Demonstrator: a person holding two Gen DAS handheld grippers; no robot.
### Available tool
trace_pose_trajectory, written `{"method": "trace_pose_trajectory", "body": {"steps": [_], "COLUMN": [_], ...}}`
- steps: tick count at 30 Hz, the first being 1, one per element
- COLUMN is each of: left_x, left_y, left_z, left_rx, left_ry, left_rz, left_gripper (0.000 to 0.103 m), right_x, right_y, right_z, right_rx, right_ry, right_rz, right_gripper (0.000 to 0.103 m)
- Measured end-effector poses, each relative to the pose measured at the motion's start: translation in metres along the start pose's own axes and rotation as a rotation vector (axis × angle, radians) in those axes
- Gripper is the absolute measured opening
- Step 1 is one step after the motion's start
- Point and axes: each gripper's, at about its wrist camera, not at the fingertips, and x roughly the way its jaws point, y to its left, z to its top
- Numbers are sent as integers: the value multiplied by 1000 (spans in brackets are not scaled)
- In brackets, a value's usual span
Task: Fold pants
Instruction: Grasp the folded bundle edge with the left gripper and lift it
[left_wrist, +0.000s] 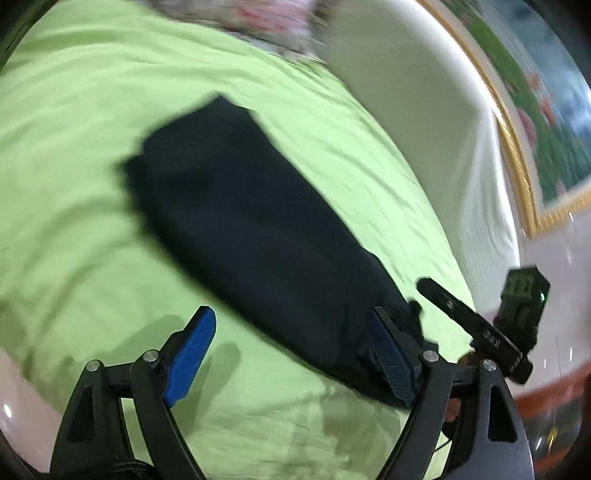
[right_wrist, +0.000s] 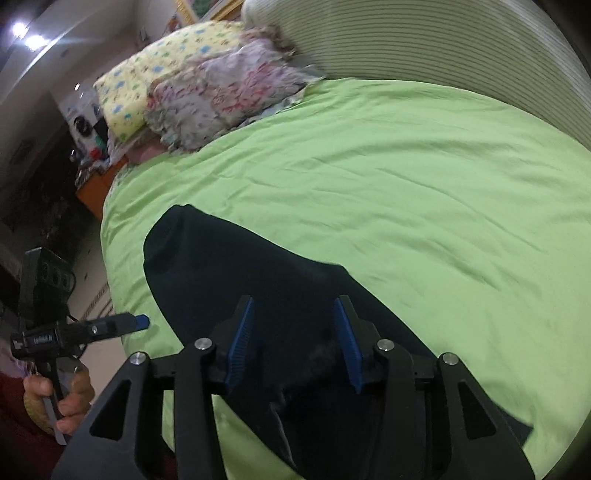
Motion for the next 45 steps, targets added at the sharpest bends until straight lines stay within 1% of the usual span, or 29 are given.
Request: {"method": "trace_pose_trajectory", "body": {"steps": [3,4,9,11,18,21,24,26,28,33,38,40,42,43,45], "left_x": [-2,-4,-6,-1,11,16,18,18,20,21,24,25,27,28,29], "left_y": [16,28,50,52,65,64,63,62,62,66,66,64,61,61,60], "left_z": [8,13,24,28,42,47,47,45,46,50,54,54,55,56,56], "left_rx": [-89,-109,-189,-187,-187,-173,-152,-146,-144,-156,-156,-146,-128,-115,-99], "left_ry": [-15,-17,-42,-40,-52,-71,-80,-83,-84,-89,-101,-111,-128,-147,-167], "left_rz": [26,32,85,104,110,120,134,136,134,121,112,123,130,126,125], "left_gripper": [84,84,84,84,85,86,86,87,88,89,93,93,93,93,91], "right_x": [14,19,45,55,89,109,126,135,146,170,192,201,204,203,196], "right_y": [13,17,33,39,58,69,81,87,95,105,102,104,108,110,109], "right_z": [9,12,32,41,71,84,94,99,102,108,120,120,118,117,115], "right_rx": [-38,-53,-93,-105,-155,-203,-259,-283,-319,-385,-372,-368,-384,-384,-378], "right_ry": [17,25,54,66,122,160,194,217,250,339,438,476,480,476,454], "right_rz": [45,52,85,97,141,160,157,181,211,245,337,342,334,336,352], "right_gripper": [47,47,47,47,47,47,47,47,47,47,47,47,37,31,25]}}
